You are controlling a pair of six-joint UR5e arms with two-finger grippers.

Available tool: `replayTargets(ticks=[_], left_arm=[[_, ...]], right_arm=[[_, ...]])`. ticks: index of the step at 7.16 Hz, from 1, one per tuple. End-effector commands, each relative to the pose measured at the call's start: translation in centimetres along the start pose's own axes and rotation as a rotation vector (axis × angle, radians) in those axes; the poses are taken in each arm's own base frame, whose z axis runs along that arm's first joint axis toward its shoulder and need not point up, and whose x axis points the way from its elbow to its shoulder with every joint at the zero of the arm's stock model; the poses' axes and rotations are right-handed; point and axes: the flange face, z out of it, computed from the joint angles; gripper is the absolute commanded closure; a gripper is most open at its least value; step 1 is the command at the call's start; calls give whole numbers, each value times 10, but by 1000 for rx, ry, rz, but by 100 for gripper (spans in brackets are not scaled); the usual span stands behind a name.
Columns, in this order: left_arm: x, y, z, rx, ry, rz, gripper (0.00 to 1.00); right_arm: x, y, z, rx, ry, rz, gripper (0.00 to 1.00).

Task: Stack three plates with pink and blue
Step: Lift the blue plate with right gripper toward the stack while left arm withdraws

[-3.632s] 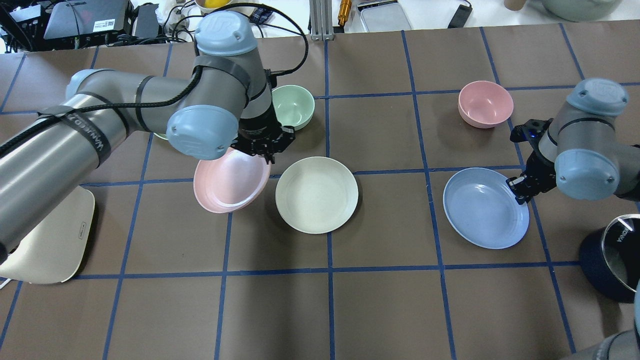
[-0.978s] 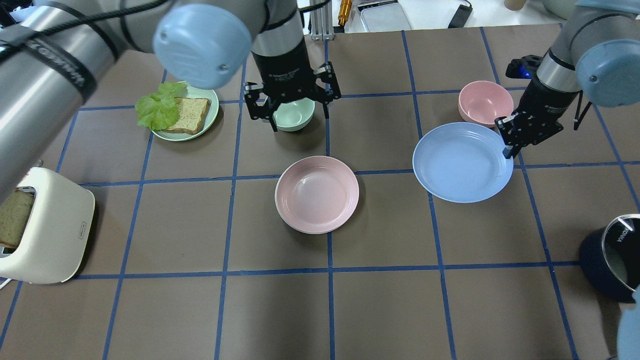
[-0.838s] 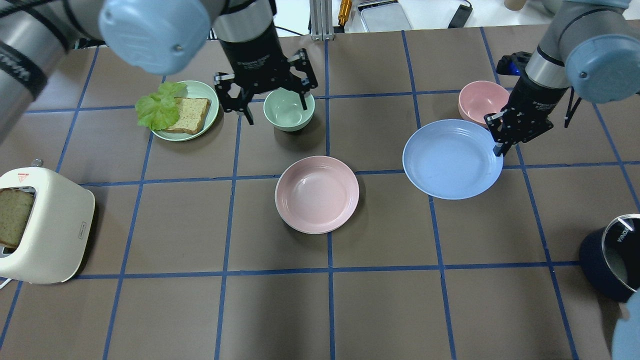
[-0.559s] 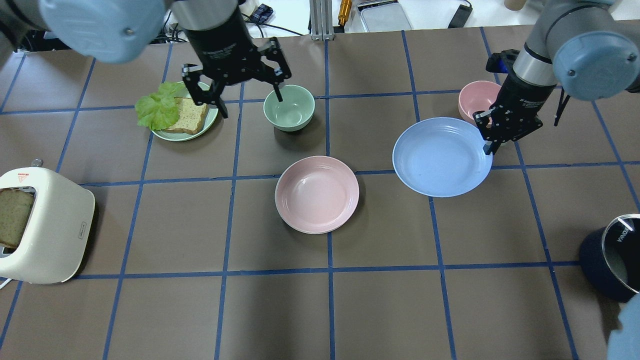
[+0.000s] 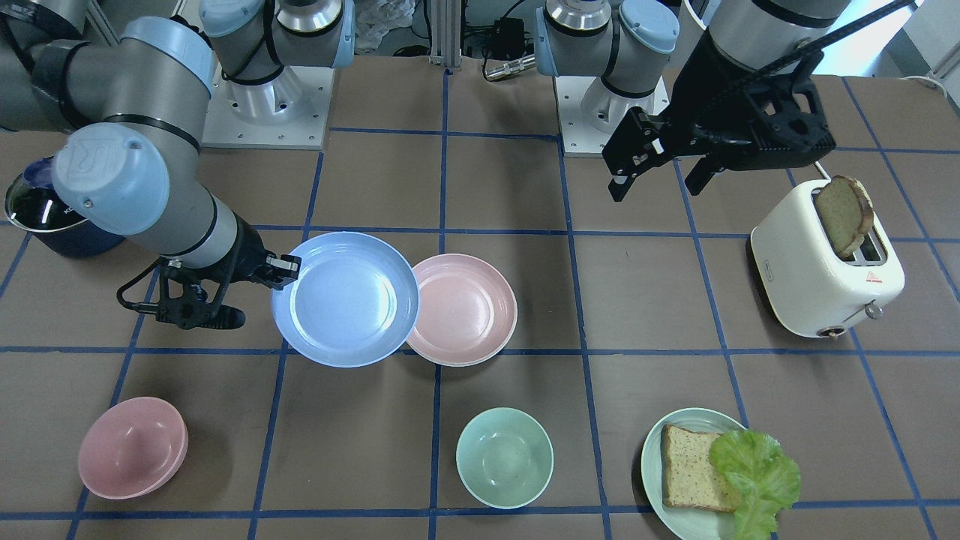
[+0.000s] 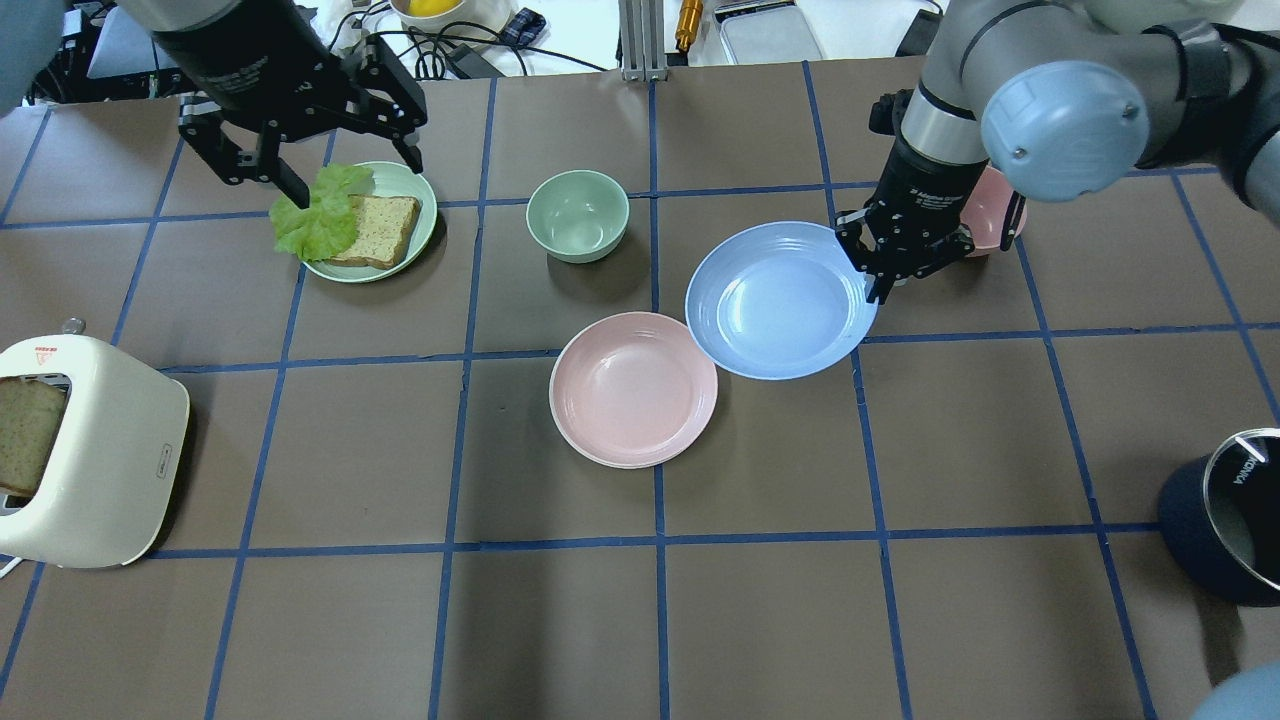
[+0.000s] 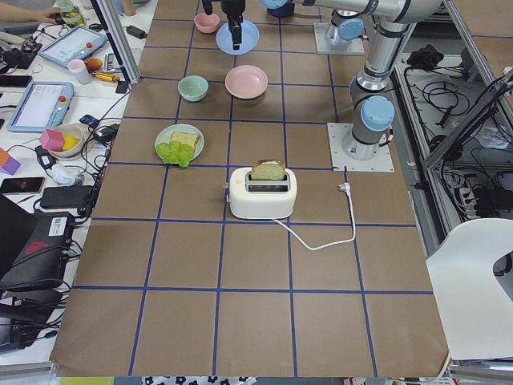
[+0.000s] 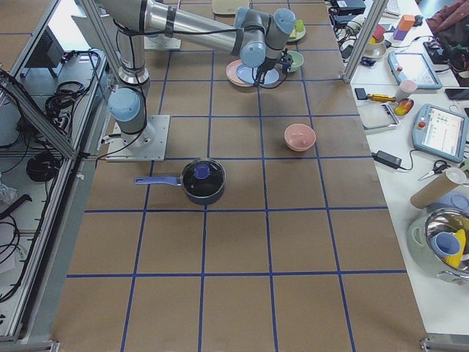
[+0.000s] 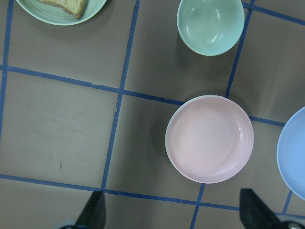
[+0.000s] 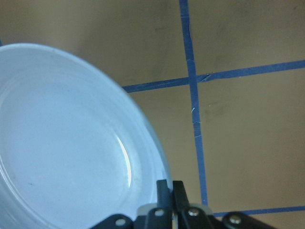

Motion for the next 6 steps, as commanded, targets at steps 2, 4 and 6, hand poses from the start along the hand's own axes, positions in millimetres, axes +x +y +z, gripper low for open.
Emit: replayTargets(ticks=[2,4,6], left_arm=[[-14,-4,-18,80,10,-19,0],[-10,0,-3,76,9,-4,0],[-12,13,13,52,-10,-4,0]], right_arm=[[-54,14,21,-6,-7,46,100],[-85,21,39,-6,4,55,100],[-112,29,56,-4,15,57,100]])
